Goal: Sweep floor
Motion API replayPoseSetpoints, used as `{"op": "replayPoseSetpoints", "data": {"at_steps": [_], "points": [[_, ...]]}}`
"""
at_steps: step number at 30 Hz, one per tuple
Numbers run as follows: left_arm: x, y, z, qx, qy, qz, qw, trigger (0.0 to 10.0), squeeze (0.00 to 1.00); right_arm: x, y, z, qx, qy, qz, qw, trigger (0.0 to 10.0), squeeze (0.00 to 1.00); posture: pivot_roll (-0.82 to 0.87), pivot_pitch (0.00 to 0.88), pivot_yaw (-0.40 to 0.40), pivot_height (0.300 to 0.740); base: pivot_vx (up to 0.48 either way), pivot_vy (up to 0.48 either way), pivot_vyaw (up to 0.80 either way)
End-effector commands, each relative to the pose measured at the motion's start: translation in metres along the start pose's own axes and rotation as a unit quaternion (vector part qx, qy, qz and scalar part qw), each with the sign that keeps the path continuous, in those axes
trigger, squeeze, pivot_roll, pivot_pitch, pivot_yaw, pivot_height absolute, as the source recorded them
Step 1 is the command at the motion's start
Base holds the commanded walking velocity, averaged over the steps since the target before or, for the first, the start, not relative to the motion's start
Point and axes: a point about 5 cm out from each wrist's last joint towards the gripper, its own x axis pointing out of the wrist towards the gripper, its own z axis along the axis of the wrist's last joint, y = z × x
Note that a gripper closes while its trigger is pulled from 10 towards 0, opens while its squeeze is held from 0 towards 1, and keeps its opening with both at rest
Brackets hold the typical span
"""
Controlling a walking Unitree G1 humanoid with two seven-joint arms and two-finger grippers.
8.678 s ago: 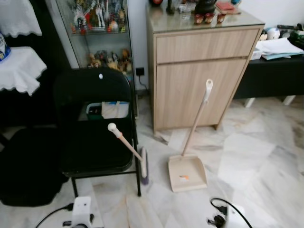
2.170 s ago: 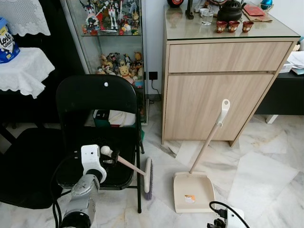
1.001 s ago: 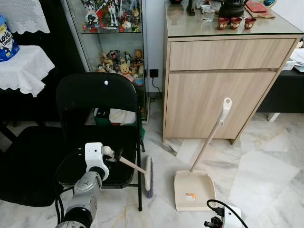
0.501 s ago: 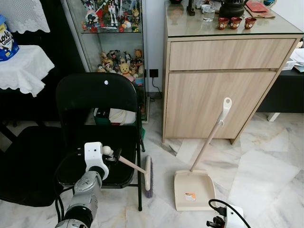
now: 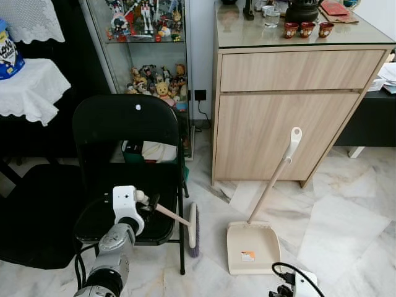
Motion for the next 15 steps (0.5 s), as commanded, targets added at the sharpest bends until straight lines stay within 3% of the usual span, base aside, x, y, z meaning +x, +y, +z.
{"op": "replayPoseSetpoints", "data": {"at_steps": [1,15], "points": [[-0.0007,0.0054,0.0018,-0.005,-0.006,0.008,1.0,0.0,0.0,-0.0023,-0.0002,-0.0083,0.009,0.009,-0.001,1.0,10.0,0.0,0.0,0.037,0.033,0.74,0.0,0.0,0.0],[-0.0009,0.0065,0.0025,-0.004,-0.006,0.005,1.0,0.0,0.0,-0.0043,-0.0021,-0.0137,0.009,0.014,-0.003,1.0,10.0,0.0,0.0,0.037,0.032,0.74,0.0,0.0,0.0]]}}
